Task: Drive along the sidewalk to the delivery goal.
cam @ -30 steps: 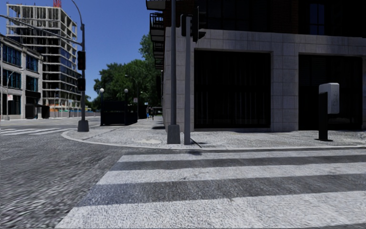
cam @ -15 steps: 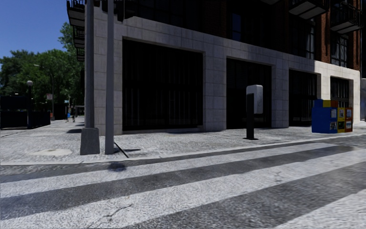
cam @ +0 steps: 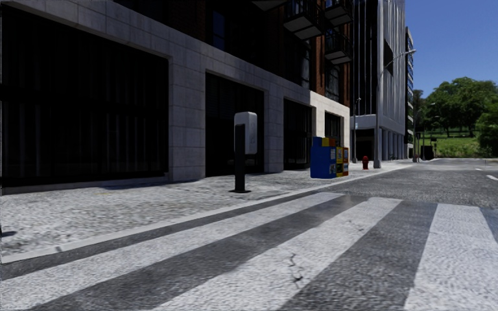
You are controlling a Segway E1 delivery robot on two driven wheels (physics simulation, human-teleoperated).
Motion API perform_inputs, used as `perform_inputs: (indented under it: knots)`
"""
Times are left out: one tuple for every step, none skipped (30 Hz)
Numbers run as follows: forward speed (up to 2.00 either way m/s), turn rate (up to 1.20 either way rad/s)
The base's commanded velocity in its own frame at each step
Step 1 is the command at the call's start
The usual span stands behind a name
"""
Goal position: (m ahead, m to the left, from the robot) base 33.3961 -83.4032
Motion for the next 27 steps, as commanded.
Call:
perform_inputs:
  knots:
    - [1.60,-0.88]
    - [1.58,-0.88]
    - [1.56,-0.88]
    - [1.56,-0.88]
    - [1.56,-0.88]
    - [1.55,-0.88]
    - [1.55,-0.88]
    - [1.55,-0.88]
    - [1.55,-0.88]
    - [1.55,-0.88]
    - [1.55,-0.88]
    - [1.55,-0.88]
    - [1.55,-0.88]
    - [1.55,-0.88]
    - [1.55,-0.88]
    - [1.55,-0.88]
    - [1.55,-0.88]
    - [1.55,-0.88]
    - [1.55,-0.88]
    - [1.55,-0.88]
    - [1.55,-0.88]
    - [1.55,-0.88]
    - [1.55,-0.88]
    - [1.55,-0.88]
    - [1.55,-0.88]
    - [1.55,-0.88]
    - [1.55,-0.88]
